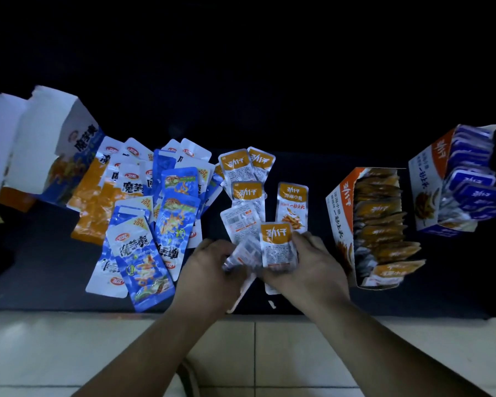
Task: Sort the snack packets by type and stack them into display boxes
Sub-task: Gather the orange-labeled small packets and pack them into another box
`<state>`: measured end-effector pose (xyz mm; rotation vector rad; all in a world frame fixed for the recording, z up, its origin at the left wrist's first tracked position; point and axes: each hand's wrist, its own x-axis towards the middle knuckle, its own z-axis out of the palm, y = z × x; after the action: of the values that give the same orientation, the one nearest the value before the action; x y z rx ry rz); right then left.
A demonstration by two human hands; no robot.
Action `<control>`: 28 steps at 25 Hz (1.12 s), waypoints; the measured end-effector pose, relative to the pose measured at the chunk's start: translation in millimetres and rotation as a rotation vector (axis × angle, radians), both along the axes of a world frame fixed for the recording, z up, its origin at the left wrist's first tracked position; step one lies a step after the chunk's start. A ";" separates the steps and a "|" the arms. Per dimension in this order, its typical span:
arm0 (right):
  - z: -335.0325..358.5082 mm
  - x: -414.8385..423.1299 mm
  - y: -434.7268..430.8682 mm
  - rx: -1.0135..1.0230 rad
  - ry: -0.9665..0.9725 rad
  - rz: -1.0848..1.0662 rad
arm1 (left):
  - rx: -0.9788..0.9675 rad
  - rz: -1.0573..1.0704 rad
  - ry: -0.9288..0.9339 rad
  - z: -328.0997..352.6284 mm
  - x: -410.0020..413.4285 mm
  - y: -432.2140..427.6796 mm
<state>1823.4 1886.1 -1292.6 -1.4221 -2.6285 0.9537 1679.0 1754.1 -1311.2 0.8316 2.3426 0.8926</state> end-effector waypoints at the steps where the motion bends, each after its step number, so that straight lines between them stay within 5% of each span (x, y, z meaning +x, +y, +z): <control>1: -1.5 -2.2 -0.8 0.010 -0.005 -0.003 | 0.041 0.084 -0.076 2.1 -0.8 -2.0; 13: 8.2 3.1 6.2 0.136 -0.083 0.117 | 0.229 0.210 -0.431 16.2 13.4 0.6; 16: 10.9 5.5 4.8 0.139 -0.125 0.125 | 0.139 0.191 -0.296 10.1 13.2 -5.6; 24: 37.2 8.9 10.7 -0.419 0.434 -0.243 | 0.341 0.385 -0.600 19.6 9.3 -2.5; 28: 51.9 -0.4 18.1 -0.678 0.468 -0.436 | 0.430 0.371 -0.658 34.4 -0.7 -1.4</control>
<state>1823.0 1904.3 -1240.7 -1.5114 -1.6294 1.9058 1678.2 1752.7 -1276.8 0.1770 1.7576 1.5804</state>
